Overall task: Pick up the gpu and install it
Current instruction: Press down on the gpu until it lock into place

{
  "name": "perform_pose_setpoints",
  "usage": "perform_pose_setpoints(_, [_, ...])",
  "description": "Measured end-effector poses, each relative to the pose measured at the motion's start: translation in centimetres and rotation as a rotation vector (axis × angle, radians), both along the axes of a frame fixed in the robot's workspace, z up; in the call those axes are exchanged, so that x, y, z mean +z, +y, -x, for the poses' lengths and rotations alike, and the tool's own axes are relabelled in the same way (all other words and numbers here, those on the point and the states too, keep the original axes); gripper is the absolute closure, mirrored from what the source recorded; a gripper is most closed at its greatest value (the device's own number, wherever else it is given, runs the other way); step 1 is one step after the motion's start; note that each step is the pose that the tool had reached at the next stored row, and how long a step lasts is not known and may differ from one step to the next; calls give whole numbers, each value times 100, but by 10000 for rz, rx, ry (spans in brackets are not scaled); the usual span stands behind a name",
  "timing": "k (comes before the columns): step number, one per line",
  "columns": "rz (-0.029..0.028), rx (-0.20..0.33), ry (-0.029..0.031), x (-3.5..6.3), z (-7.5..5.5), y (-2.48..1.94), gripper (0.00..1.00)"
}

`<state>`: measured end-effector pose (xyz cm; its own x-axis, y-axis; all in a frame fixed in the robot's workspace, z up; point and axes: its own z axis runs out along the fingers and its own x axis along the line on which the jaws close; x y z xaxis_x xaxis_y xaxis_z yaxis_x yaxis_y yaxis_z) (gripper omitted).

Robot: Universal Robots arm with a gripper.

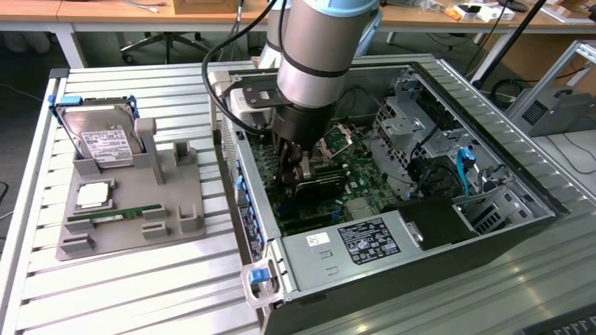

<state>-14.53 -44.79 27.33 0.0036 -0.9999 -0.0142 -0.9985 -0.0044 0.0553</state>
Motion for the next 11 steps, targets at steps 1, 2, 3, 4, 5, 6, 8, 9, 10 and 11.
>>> perform_pose_setpoints(1, [-1,1,-1,0,0,2,89])
perform_pose_setpoints(2, [0,2,-1,0,0,3,89])
perform_pose_setpoints(3, [0,0,-1,0,-1,7,89])
perform_pose_setpoints(4, [-1,0,-1,-1,0,8,89])
perform_pose_setpoints(5, [-1,0,-1,-1,0,9,89])
perform_pose_setpoints(6, [0,0,0,0,0,13,89])
perform_pose_setpoints(8, [-5,-1,-2,-2,0,22,89])
perform_pose_setpoints(9, [-3,0,-2,-1,0,25,89])
perform_pose_setpoints(10, [-2,0,-1,-1,0,24,89])
perform_pose_setpoints(11, [-2,1,-1,-1,0,24,89])
